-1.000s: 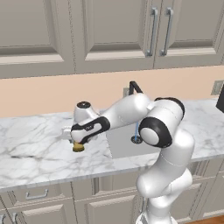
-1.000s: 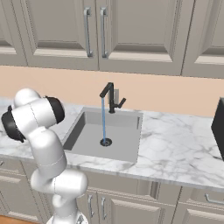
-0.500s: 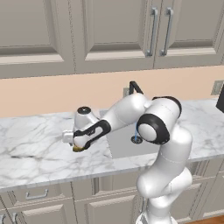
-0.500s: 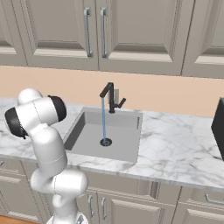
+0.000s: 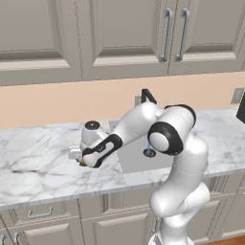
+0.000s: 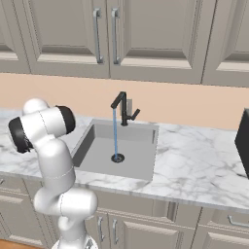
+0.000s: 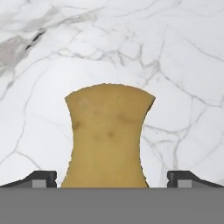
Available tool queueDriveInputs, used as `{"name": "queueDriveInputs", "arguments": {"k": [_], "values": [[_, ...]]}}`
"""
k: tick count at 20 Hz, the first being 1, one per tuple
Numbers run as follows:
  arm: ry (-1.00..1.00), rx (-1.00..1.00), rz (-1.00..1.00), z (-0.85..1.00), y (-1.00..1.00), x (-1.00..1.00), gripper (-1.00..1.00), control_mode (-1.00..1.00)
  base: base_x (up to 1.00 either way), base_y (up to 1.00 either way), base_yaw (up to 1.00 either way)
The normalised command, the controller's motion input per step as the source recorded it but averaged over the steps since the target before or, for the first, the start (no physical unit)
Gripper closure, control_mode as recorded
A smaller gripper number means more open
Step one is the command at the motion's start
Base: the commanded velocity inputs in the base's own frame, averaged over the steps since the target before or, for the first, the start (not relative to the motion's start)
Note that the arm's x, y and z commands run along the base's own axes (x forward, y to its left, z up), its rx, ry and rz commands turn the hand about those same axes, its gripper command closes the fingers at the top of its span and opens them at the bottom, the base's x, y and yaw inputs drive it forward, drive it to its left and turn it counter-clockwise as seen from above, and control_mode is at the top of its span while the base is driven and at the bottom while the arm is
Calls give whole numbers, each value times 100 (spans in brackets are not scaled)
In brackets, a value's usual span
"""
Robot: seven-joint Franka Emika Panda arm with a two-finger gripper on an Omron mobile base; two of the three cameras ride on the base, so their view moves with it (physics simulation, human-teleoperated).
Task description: Soak the sponge with water for a few seconds and then drop it inside the sink.
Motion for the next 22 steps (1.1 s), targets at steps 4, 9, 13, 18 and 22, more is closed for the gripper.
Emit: {"name": "queueDriveInputs", "arguments": {"k": [4,9,13,18,22], "values": [[0,0,0,-14,1,10,-100,-100,0,0,0],[0,0,0,-5,0,21,-100,-100,0,0,0],[0,0,0,-4,-1,3,-100,-100,0,0,0],[0,0,0,0,0,0,-100,-100,0,0,0],[0,0,0,0,0,0,-100,-100,0,0,0]]}}
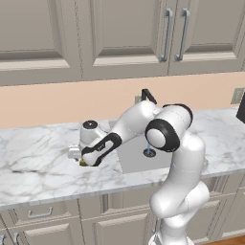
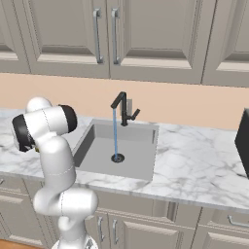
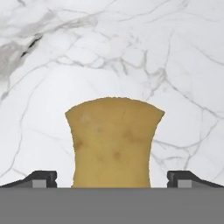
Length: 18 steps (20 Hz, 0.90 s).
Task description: Soak the sponge with water for a few seconds and then drop it inside the sink.
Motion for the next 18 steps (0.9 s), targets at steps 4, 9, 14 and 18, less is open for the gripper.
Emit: {"name": "queueDriveInputs", "arguments": {"k": [4,9,14,18], "values": [[0,0,0,0,0,0,-100,-100,0,0,0],[0,0,0,-14,0,-3,100,-100,0,0,0],[0,0,0,-2,0,0,100,-100,0,0,0],[0,0,0,0,0,0,100,-100,0,0,0]]}}
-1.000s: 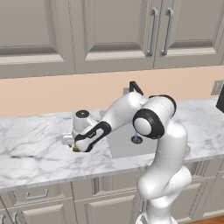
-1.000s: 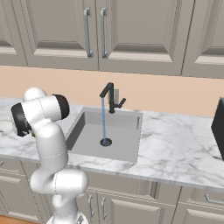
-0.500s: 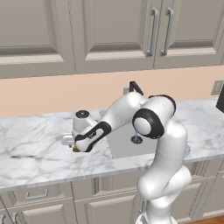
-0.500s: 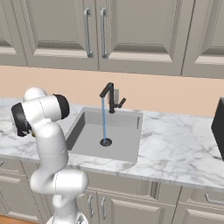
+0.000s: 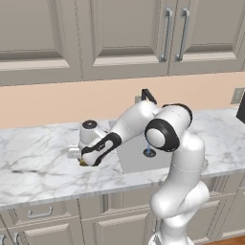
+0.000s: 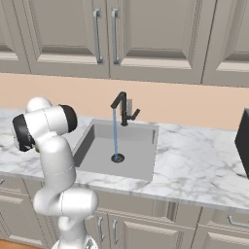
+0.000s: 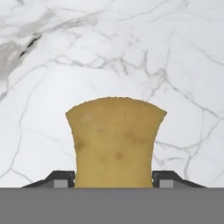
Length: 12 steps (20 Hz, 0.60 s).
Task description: Soak the sponge with water for a few seconds and then drop it inside the sink.
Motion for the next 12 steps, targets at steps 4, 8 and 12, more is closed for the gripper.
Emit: {"name": "queueDriveInputs", "arguments": {"k": [4,8,12], "values": [[0,0,3,0,-7,0,100,-100,0,0,0],[1,-1,0,22,0,0,100,-100,0,0,0],[1,-1,0,61,0,1,100,-100,0,0,0]]}}
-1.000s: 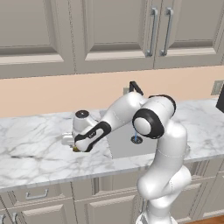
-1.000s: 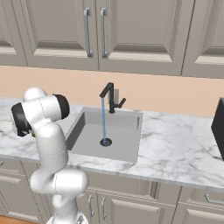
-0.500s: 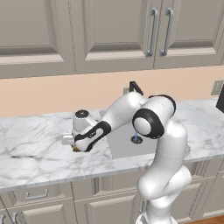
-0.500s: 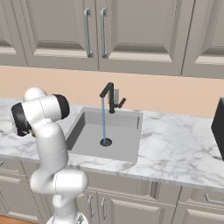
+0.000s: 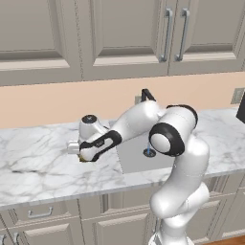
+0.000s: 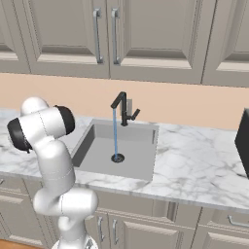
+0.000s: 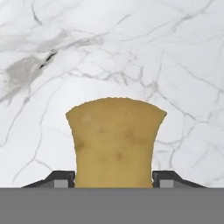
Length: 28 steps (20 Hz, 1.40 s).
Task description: Soak the sponge with water for a few seconds and then drop it inside the sink.
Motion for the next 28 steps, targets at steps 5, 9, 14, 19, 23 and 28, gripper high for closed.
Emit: {"name": "queueDriveInputs", "arguments": {"k": [5,9,14,19,23,28], "values": [[0,0,0,55,-2,1,100,-100,0,0,0],[-2,0,2,38,-36,0,100,-100,0,0,0],[-13,0,0,24,-22,-8,100,-100,0,0,0],[-18,0,0,25,-7,-42,100,-100,0,0,0],[-20,0,0,25,-4,-50,100,-100,0,0,0],[-20,0,0,20,-26,-37,100,-100,0,0,0]]}}
